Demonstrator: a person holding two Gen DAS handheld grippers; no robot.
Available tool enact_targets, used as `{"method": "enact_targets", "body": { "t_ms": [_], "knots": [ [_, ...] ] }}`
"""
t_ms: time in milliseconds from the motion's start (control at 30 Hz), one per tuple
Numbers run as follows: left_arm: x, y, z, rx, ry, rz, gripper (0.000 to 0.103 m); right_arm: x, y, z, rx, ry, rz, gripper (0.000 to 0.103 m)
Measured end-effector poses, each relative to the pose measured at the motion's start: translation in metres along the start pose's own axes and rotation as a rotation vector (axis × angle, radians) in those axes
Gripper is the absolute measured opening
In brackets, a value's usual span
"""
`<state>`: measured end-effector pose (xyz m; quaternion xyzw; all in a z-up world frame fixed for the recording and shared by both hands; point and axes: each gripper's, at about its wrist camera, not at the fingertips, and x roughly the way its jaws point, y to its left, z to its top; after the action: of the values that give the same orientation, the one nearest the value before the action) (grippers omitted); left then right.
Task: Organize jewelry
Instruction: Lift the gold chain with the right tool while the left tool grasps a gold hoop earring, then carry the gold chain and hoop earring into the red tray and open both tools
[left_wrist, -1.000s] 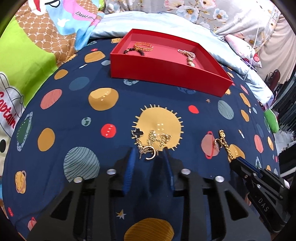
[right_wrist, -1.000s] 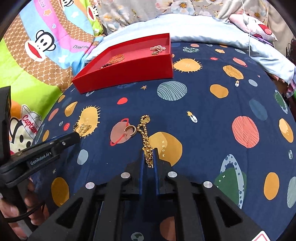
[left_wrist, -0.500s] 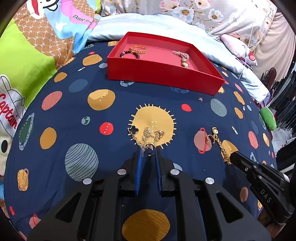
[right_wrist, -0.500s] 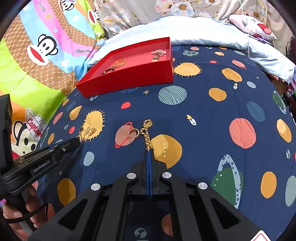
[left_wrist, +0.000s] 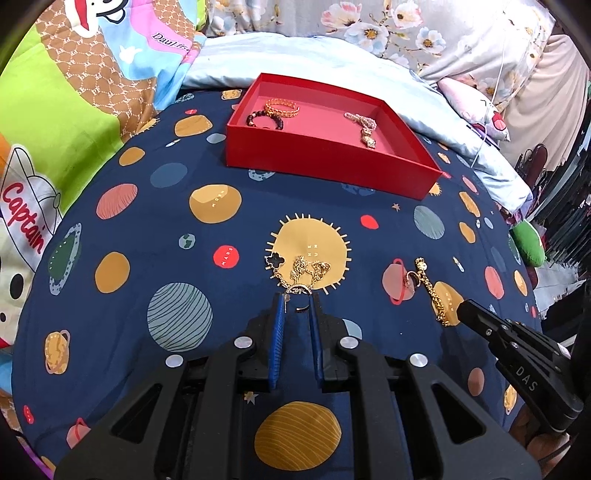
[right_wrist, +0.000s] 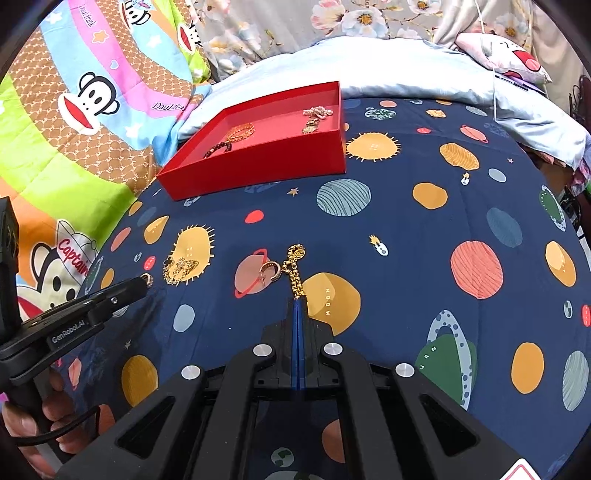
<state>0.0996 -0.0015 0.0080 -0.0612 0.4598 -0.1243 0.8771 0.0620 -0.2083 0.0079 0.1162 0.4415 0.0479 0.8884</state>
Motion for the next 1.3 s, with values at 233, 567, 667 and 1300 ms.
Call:
{"method": "enact_targets", "body": {
  "t_ms": [233, 567, 667, 1300],
  "knots": [
    [0.002, 0.002, -0.001, -0.008, 0.011, 0.004, 0.013, 0.008, 0.0, -0.001, 0.008, 0.03, 0.015, 0.012],
    [0.01, 0.003, -0.008, -0.011, 0.04, 0.0, 0.013, 0.019, 0.007, -0.007, -0.039, 0.04, -0.024, 0.018],
    [0.01, 0.003, -0.009, -0.013, 0.044, -0.003, 0.013, 0.02, 0.008, -0.007, -0.061, 0.034, -0.067, 0.007],
    [0.007, 0.0, -0.012, -0.019, 0.054, -0.018, 0.013, -0.017, 0.0, 0.012, 0.011, -0.057, -0.022, 0.004]
  ]
}}
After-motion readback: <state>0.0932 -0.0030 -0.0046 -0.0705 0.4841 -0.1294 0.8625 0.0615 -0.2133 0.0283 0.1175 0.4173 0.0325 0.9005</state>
